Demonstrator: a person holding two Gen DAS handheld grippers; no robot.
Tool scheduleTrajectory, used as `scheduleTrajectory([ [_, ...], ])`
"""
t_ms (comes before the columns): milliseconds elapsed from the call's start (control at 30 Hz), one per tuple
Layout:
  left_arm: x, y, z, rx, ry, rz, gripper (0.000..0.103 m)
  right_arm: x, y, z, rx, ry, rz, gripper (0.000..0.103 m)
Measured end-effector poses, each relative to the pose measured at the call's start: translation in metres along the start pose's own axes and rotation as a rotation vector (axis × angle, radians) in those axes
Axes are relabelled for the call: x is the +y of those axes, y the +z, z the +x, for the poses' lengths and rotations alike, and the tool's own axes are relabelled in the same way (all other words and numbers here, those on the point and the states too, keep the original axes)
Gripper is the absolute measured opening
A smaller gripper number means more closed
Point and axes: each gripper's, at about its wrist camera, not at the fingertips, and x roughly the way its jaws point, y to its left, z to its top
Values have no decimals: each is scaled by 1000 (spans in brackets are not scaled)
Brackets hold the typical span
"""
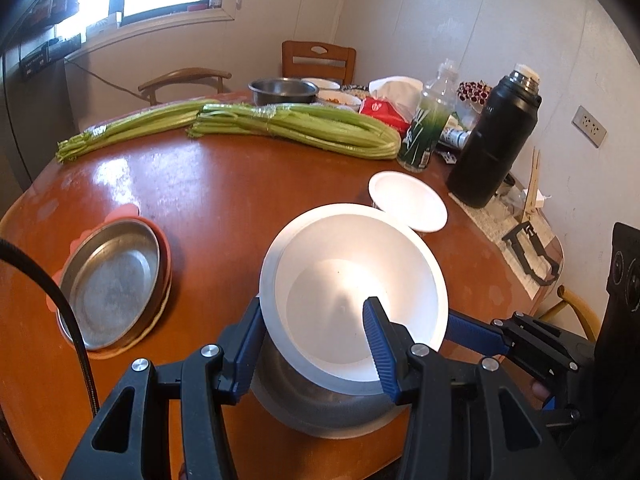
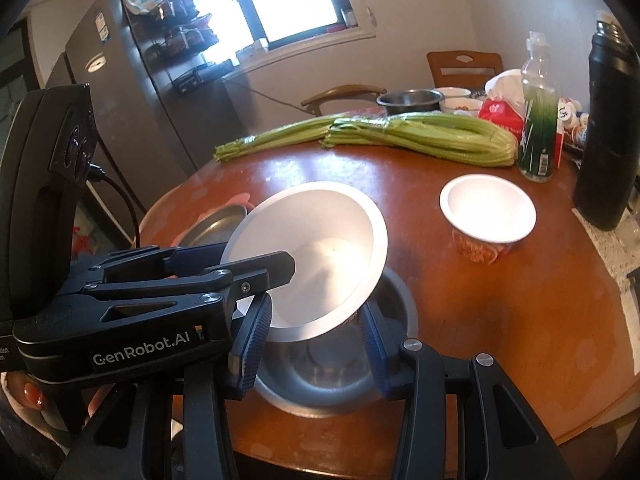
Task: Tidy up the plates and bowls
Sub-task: 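Lift the white bowl and carry it over the steel bowl, then lower the white bowl into the steel bowl and open the left gripper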
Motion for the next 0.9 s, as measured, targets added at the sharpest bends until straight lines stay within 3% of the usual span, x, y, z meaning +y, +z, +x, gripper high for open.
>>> scheduleTrajectory([
  [900,6,-17,41,115,30,7,49,-11,-18,34,142,-15,-1,47],
])
